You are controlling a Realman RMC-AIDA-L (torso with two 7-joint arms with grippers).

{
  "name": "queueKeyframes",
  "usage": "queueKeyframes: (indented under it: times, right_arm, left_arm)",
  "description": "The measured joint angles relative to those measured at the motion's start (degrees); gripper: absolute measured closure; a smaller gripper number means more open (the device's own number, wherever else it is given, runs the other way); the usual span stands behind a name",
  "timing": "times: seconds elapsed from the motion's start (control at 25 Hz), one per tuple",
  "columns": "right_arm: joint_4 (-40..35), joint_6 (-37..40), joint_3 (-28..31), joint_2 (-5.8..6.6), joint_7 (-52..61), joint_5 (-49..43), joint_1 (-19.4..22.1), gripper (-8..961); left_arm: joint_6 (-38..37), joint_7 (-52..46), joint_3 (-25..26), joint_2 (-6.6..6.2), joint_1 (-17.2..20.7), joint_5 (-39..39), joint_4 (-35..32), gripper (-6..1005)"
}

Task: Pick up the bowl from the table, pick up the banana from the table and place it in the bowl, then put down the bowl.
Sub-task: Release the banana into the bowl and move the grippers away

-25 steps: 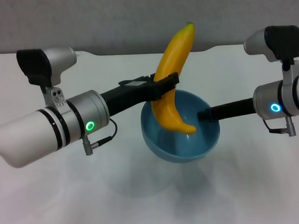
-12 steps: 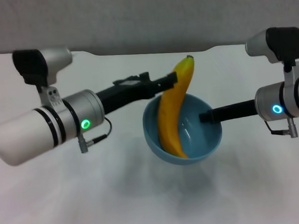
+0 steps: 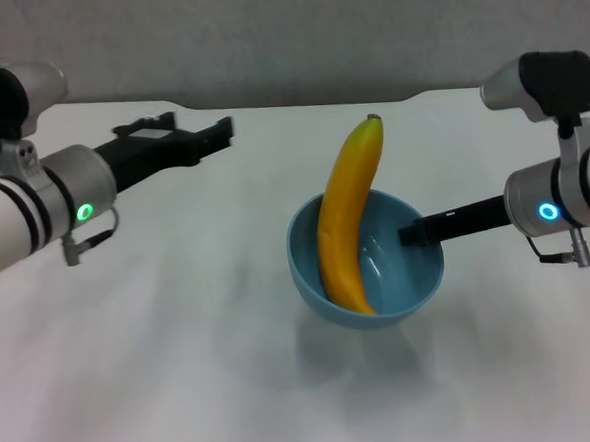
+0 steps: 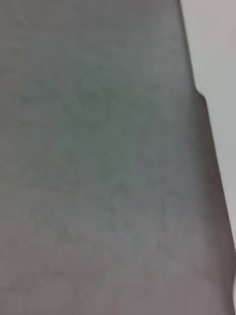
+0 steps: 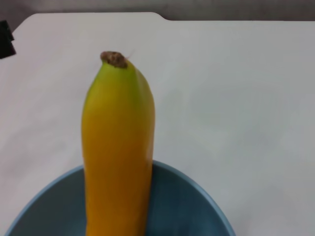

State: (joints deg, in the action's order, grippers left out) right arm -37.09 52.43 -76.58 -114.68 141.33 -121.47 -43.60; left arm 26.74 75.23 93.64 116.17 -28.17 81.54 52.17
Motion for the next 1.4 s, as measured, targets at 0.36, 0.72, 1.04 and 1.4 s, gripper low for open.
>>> queueKeyframes:
  times: [0.36, 0.72, 1.04, 1.4]
  right_arm:
    - [5.13, 1.26, 1.25, 0.65, 4.19, -5.25, -7.14, 928]
    - [7.99, 1.26, 0.01, -0.68, 3.84, -5.07, -8.82, 927]
    - [9.32, 0.25, -4.19, -0.97, 2.71, -0.66, -7.32, 928]
    - [9.41, -0.05, -6.69, -1.1, 2.66, 1.09, -6.1, 927]
  left_arm:
    - [-11.68, -7.26, -1.64, 0.63, 0.51, 21.65, -0.02, 104]
    - [-16.74, -7.91, -3.18, 0.77, 2.26, 25.82, -0.22, 105]
    - [-17.05, -9.11, -3.72, 0.81, 3.82, 25.63, 0.38, 105]
    - [-17.21, -10.64, -4.52, 0.81, 4.1, 25.7, 0.67, 106]
